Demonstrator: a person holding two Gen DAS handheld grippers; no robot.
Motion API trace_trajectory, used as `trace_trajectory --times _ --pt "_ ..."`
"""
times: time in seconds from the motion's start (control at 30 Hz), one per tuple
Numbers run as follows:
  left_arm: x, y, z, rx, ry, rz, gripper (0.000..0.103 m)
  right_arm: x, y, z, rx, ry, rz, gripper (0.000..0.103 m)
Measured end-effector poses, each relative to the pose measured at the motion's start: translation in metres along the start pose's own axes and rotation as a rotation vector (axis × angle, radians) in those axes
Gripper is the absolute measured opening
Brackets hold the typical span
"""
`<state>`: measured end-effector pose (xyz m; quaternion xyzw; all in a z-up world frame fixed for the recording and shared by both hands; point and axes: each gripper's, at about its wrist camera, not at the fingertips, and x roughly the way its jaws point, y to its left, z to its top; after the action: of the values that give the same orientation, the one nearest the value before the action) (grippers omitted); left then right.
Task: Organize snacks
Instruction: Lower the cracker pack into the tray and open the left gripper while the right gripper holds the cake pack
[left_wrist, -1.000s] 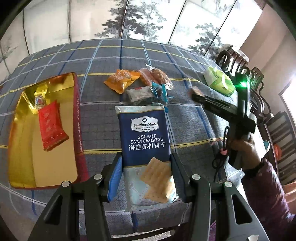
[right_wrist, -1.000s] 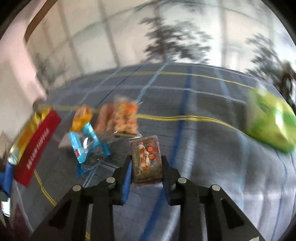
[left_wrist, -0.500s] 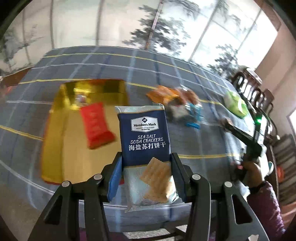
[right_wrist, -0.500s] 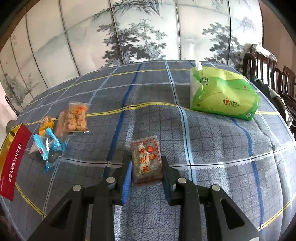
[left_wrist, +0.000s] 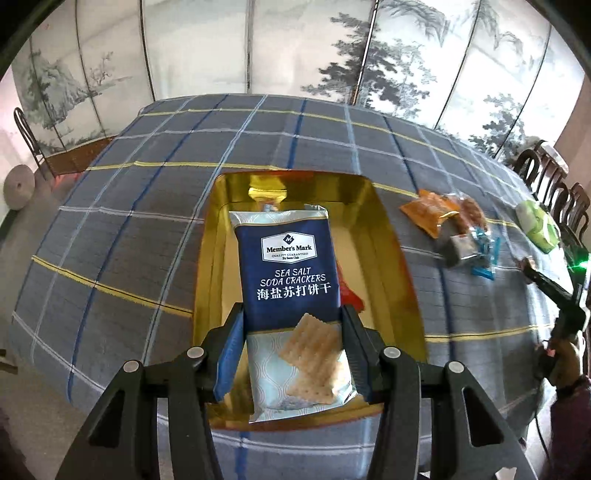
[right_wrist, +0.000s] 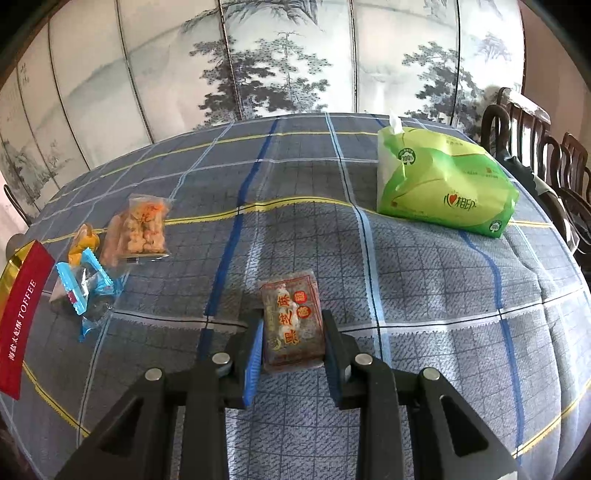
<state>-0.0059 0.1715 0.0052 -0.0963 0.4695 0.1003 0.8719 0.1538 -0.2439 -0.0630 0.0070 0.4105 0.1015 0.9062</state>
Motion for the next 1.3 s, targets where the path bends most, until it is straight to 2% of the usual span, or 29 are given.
trace_trajectory --times 0.53,1.3 --pt "0.031 0.010 0.006 0.071 0.013 0.066 0.046 0.000 0.000 0.001 -0.012 0.002 -0.018 0.029" --pt "0.054 0.018 0.013 0.083 0.051 0.121 0.046 0.001 0.001 0.001 -0.013 0.001 -0.020 0.029"
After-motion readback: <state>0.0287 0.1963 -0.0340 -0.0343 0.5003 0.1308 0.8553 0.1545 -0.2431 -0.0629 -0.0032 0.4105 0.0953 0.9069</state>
